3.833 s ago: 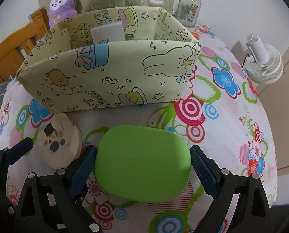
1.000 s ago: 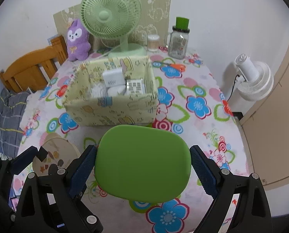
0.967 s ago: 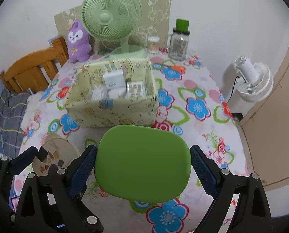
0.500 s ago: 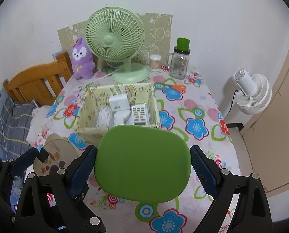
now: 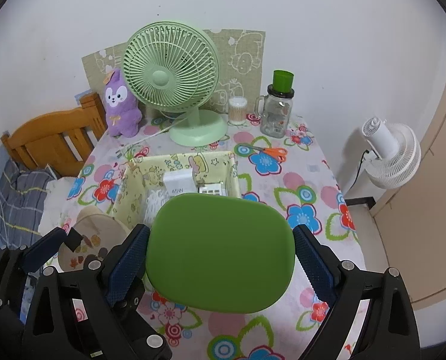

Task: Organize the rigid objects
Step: 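Lift and carry the lid with left tool while right tool carries the pad toward the basket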

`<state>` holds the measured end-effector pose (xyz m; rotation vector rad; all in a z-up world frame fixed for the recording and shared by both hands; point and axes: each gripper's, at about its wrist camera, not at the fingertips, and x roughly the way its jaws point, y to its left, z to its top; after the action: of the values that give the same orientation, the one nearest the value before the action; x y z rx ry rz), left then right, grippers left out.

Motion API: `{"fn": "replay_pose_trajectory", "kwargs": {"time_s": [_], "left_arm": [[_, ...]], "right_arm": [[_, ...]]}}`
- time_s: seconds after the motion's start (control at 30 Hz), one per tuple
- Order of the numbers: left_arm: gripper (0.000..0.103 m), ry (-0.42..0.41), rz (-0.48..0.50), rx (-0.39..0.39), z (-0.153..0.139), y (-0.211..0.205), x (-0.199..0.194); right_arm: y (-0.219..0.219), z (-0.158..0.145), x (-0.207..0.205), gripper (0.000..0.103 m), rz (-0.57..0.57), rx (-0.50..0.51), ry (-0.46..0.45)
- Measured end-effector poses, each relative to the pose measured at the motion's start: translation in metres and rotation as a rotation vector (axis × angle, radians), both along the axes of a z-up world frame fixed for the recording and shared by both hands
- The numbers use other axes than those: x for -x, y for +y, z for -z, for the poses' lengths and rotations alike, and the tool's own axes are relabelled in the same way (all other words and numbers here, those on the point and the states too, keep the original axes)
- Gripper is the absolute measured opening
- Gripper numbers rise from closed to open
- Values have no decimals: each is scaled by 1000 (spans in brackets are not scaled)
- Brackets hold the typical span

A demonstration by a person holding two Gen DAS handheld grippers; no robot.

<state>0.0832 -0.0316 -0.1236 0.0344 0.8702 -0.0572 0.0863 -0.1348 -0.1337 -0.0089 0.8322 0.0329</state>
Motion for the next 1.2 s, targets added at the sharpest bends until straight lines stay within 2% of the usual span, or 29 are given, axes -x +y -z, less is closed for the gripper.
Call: {"fn": "replay_pose_trajectory", "kwargs": {"time_s": [0.53, 1.2], "left_arm": [[83, 24, 6, -2, 18, -4, -69], [83, 83, -24, 7, 78, -8, -126]], "right_arm": [[0, 13, -70, 96, 3, 26, 13], [-5, 76, -131, 96, 52, 41, 82]]}}
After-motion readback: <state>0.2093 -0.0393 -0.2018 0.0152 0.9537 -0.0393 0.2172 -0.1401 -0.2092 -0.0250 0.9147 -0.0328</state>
